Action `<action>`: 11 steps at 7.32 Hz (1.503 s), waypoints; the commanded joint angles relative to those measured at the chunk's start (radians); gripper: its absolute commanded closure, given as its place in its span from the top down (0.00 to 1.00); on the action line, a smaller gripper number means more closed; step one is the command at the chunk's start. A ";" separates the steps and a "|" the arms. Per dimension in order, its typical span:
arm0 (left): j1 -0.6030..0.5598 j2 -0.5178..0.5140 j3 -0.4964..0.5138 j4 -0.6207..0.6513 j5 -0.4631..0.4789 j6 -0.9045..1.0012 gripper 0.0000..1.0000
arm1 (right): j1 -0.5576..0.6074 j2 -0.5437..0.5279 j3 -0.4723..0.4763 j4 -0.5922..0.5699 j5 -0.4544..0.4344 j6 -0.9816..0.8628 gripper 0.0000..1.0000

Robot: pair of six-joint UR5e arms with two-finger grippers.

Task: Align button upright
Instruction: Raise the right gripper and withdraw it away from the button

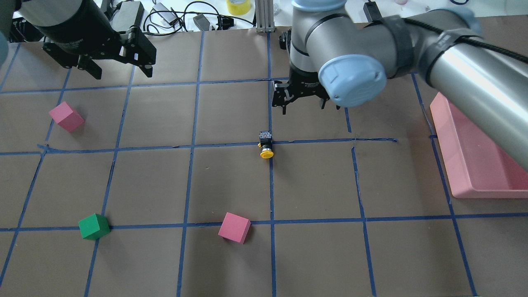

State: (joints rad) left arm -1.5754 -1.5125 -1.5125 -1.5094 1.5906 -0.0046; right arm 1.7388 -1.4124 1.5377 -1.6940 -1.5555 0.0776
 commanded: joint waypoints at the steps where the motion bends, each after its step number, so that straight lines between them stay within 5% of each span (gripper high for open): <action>1: 0.000 0.000 0.000 0.000 0.000 0.000 1.00 | -0.037 -0.091 -0.001 0.091 -0.003 -0.100 1.00; 11: 0.000 0.000 0.000 0.000 0.000 0.000 1.00 | -0.094 -0.128 0.015 0.088 -0.005 -0.156 1.00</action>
State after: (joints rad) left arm -1.5754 -1.5125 -1.5125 -1.5095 1.5907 -0.0046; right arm 1.6454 -1.5393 1.5515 -1.6015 -1.5556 -0.0775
